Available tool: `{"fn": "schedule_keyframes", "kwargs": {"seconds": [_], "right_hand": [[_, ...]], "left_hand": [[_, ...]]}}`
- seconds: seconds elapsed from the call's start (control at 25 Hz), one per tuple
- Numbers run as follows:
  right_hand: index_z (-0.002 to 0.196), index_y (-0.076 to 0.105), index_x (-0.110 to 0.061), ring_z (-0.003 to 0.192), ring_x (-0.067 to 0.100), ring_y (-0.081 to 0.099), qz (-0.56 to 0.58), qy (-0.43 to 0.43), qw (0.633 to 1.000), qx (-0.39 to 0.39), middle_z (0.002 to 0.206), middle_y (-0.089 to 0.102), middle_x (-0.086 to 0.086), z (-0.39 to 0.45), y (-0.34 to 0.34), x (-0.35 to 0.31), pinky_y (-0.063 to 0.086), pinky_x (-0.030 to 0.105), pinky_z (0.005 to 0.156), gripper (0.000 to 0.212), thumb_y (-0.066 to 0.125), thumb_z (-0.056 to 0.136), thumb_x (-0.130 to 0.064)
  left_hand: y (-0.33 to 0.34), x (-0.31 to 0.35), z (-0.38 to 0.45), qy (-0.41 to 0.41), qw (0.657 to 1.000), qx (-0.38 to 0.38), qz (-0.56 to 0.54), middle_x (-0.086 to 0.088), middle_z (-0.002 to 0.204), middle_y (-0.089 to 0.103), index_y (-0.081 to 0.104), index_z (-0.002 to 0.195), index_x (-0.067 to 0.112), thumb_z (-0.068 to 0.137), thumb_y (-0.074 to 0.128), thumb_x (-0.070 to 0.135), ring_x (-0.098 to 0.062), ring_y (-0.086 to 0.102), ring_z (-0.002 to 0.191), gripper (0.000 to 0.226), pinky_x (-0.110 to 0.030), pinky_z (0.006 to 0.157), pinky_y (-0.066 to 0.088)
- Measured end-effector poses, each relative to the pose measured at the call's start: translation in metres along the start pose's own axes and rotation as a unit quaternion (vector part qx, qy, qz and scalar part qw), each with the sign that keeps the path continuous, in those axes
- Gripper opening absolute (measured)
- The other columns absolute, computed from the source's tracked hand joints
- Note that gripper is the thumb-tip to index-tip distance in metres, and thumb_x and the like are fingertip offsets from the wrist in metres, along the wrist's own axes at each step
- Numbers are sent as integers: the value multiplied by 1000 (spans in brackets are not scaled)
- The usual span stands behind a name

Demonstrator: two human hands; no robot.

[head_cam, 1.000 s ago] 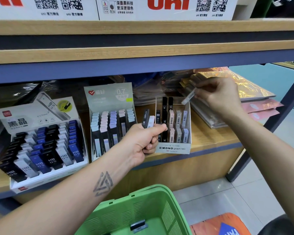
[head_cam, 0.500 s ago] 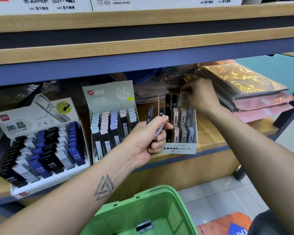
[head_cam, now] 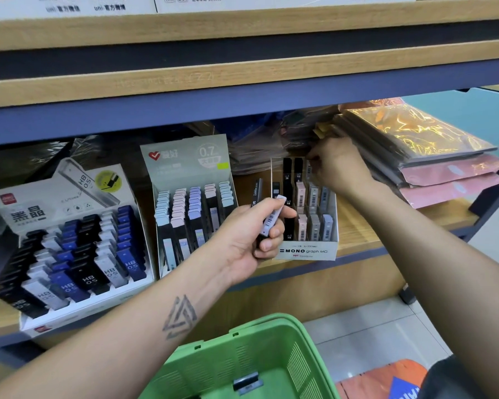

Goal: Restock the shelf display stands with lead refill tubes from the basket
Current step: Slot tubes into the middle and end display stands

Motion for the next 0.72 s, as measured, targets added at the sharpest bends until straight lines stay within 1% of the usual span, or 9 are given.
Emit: {"fn": "schedule_keyframes", "kwargs": {"seconds": [0.08,0.16,0.28,0.36,0.4,0.48,0.56,0.6,0.72], "right_hand": [[84,74,-7,76,31,69,-28,-14,1000,-1,84,71,12,-3,5,-1,52,31,63,10,70,81,1],[91,74,-7,78,31,69,-31,-10,999,-9,89,71,12,-6,6,0,46,28,63,11,72,82,0],[110,73,-9,89,30,68,0,-2,1000,9,101,72,12,-12,-10,-4,51,29,72,29,67,84,2],[116,73,-10,95,23,67,104,23,994,7,105,73,5,-19,-29,-14,54,32,84,32,62,89,1],[117,73,-12,94,18,67,193,41,980,-22,103,72,-1,-23,-38,-20,54,32,86,28,63,92,-3],[119,73,-14,91,14,71,381,55,911,-151,100,75,-4,-36,-53,-38,58,32,86,24,68,95,-17],[118,73,-16,94,14,74,428,18,867,-253,102,77,0,-47,-55,-50,60,29,85,26,72,93,-23],[115,74,-15,93,14,75,425,2,867,-262,101,78,1,-50,-53,-51,60,28,84,25,74,91,-20],[96,77,-10,83,17,72,431,16,880,-196,90,76,9,-53,-52,-42,57,31,81,13,80,83,-8]], "left_hand": [[-1,1,-1,-3,1000,1,-9,-2,57,41,66,99,3,99,54,22,-10,29,42,23,-22,41,14],[-2,2,-1,-10,1000,-3,-23,-1,59,43,65,106,2,98,49,18,-10,30,45,25,-22,42,15],[-4,3,-2,-20,999,-10,-46,-2,64,48,64,115,1,97,46,17,-11,32,48,30,-22,41,17],[-4,3,-2,-19,998,-9,-51,-3,67,51,64,119,3,99,46,17,-11,33,48,30,-21,40,19],[-5,3,-2,-18,998,-8,-53,-4,68,52,64,121,5,100,46,18,-11,33,48,30,-20,39,20],[-7,2,-1,-17,998,-8,-58,-5,69,54,63,121,7,101,47,19,-10,33,47,29,-19,37,20],[-6,2,0,-19,998,-9,-54,-6,70,55,62,111,5,101,50,19,-10,34,46,21,-18,36,19],[-5,3,0,-19,998,-7,-51,-7,70,56,60,106,4,100,50,18,-10,35,45,17,-18,35,20],[-5,4,0,-6,997,13,-69,-9,70,57,59,103,-1,100,50,10,-10,39,46,14,-17,35,23]]}}
Point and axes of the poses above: each hand's wrist, its own z-axis towards the middle knuckle, its own y-axis out of the palm, x = y × z, the point moved 2 cm from there along z, towards the middle knuckle
